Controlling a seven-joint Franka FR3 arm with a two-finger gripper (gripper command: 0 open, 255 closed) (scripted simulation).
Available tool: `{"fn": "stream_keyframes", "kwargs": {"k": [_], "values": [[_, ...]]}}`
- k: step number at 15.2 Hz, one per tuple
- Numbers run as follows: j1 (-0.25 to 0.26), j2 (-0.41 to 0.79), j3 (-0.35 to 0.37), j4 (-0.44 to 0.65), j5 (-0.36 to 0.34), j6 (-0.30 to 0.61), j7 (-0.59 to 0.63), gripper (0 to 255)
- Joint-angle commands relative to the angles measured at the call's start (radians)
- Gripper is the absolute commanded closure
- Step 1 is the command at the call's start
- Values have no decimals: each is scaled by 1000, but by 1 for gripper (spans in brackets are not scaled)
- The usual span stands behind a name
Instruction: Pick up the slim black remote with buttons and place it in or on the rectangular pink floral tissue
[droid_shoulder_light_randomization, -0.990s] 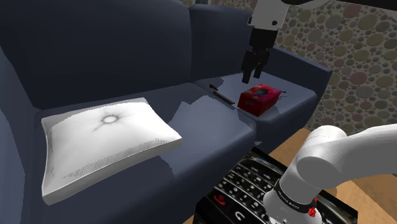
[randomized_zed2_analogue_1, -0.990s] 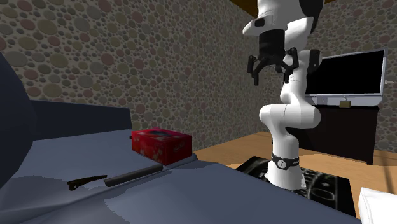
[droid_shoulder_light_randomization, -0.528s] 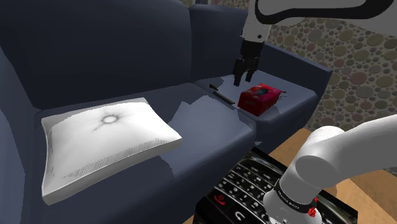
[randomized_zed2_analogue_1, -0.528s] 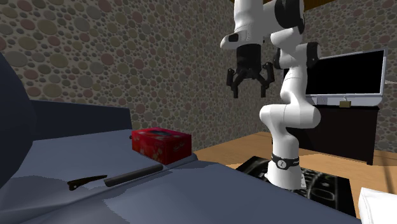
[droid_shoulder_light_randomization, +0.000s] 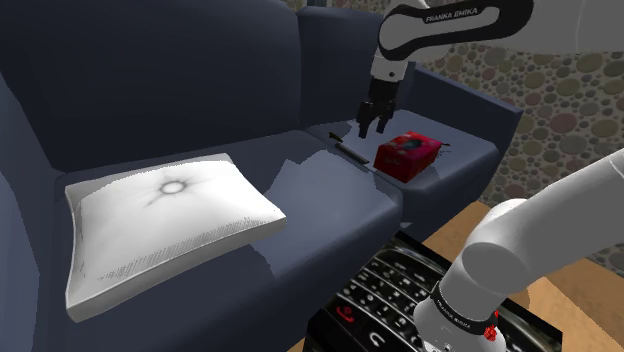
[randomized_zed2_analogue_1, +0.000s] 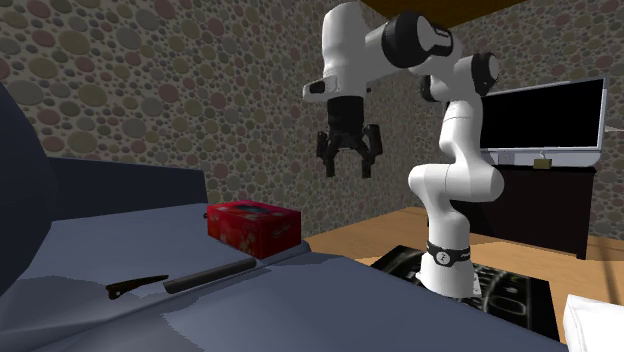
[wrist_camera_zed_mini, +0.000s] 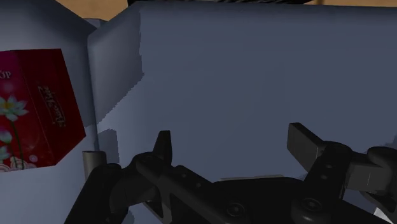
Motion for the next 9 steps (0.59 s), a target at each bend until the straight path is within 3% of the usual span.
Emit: {"fn": "stream_keyframes", "kwargs": {"k": [1,9], "values": [[-7,61,-24,17,4,45,-19,0],[-39,331,-113,151,66,176,-117,0]]}}
